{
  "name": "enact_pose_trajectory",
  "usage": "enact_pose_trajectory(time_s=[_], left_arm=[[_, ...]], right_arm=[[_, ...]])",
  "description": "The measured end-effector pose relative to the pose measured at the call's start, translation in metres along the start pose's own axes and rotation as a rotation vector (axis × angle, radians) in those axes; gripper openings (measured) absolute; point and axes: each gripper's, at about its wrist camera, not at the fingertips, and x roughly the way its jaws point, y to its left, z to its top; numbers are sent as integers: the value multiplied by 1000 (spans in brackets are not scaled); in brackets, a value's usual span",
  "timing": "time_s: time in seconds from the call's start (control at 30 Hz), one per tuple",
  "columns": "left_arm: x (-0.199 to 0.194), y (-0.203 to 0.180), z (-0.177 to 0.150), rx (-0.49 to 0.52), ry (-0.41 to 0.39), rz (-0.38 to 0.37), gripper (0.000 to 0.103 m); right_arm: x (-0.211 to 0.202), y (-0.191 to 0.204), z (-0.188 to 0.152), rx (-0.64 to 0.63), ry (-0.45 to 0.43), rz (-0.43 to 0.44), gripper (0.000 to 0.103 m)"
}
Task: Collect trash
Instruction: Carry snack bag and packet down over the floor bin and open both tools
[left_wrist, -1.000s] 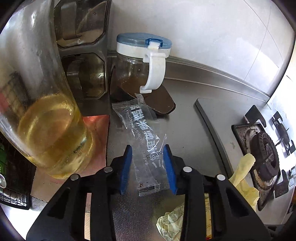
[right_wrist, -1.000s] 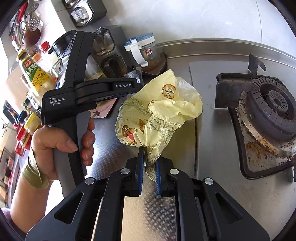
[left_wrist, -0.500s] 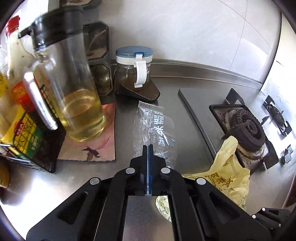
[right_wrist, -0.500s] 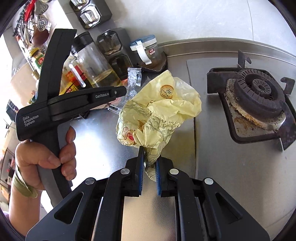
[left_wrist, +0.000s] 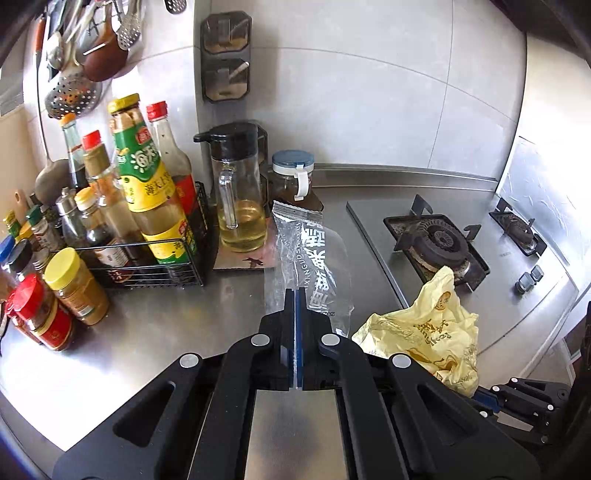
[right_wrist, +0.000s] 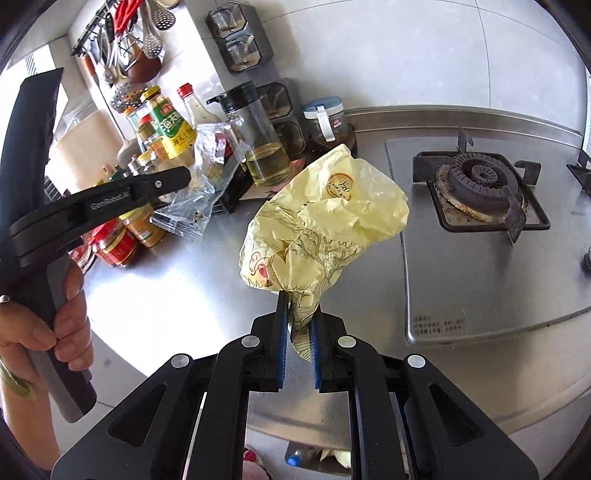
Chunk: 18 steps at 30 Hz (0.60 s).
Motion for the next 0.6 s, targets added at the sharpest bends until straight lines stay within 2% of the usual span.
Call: enact_pose_trajectory(time_s=[0.3,0.6], left_arm=[[-85,-1,-58,-1,-36,-18,0],[-127,-6,-139,-13,-60,-46,0]], right_arm=[[-49,27,-58,-28,-11,-3,12],[-76,44,-126,-47,-13,-18,12]])
